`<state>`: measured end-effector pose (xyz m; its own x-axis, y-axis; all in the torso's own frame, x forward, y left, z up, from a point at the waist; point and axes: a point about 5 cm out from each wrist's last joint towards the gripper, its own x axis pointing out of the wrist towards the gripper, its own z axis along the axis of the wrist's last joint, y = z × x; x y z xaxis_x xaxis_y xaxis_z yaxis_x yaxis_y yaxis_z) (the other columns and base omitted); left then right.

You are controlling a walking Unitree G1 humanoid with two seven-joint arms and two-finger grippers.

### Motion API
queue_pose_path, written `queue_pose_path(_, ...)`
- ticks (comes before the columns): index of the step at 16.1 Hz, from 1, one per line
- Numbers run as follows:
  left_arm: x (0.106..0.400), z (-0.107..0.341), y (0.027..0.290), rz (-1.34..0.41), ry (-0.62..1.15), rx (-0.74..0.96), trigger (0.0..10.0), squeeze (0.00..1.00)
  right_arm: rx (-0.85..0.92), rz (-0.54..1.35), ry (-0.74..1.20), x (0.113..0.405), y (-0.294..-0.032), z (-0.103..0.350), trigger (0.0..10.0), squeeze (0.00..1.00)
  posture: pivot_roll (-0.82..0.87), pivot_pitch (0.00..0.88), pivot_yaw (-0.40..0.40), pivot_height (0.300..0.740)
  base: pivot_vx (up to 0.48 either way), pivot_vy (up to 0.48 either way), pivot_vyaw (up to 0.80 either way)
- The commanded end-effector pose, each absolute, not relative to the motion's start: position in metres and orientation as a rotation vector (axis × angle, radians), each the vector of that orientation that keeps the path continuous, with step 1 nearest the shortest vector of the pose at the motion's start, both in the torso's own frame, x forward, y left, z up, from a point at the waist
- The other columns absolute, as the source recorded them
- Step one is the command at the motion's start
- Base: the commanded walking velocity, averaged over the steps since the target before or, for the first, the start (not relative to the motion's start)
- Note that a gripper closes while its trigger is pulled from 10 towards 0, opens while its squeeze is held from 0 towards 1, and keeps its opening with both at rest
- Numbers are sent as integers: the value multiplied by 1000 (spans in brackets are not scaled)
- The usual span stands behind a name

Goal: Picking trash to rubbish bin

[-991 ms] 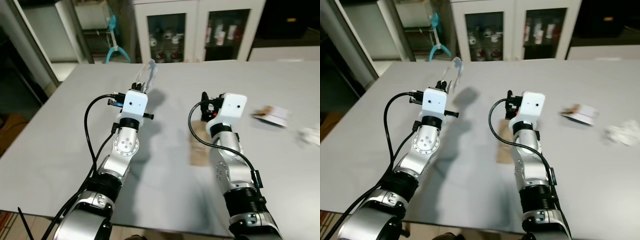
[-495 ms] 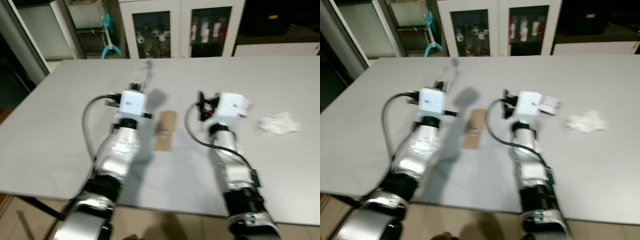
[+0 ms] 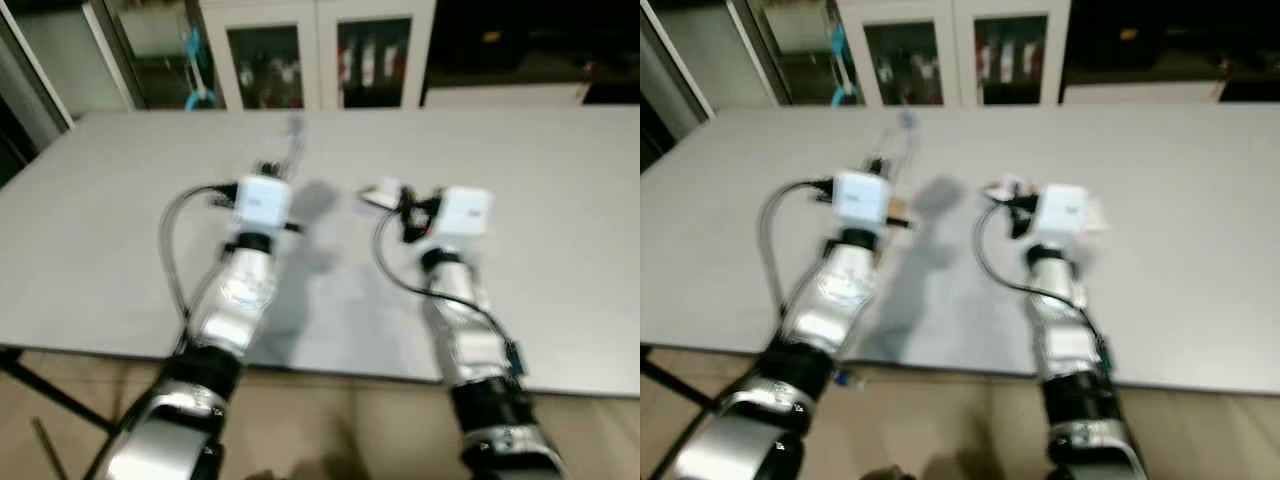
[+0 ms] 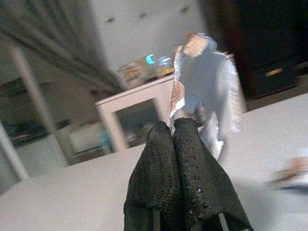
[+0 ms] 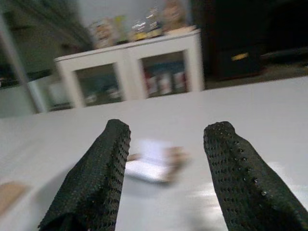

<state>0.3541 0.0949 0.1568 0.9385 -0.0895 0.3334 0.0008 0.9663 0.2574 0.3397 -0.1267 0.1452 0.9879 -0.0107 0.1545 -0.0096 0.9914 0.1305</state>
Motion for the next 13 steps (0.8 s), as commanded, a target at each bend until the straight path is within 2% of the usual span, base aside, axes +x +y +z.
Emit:
queue_pose_path(1,357,161,103,-31,-359,260,10000,0,152,26,-164,341,-118,150,10000,0,30,0,97,740,0,0,0)
queue_pose_path(5,356,161,101,-47,-362,250,10000,0,159,38,-159,341,-117,150,10000,0,30,0,97,740,0,0,0)
queue_pose_path(6,356,161,100,-51,-362,251,10000,0,169,43,-159,341,-116,150,10000,773,30,0,96,740,0,0,0)
queue_pose_path(7,356,161,100,-52,-362,249,10000,0,175,49,-156,341,-116,150,10000,1000,29,0,97,740,0,0,0)
queue_pose_path(13,357,160,100,-69,-343,230,10000,0,168,52,-145,341,-116,148,10000,1000,27,1,98,740,0,0,0)
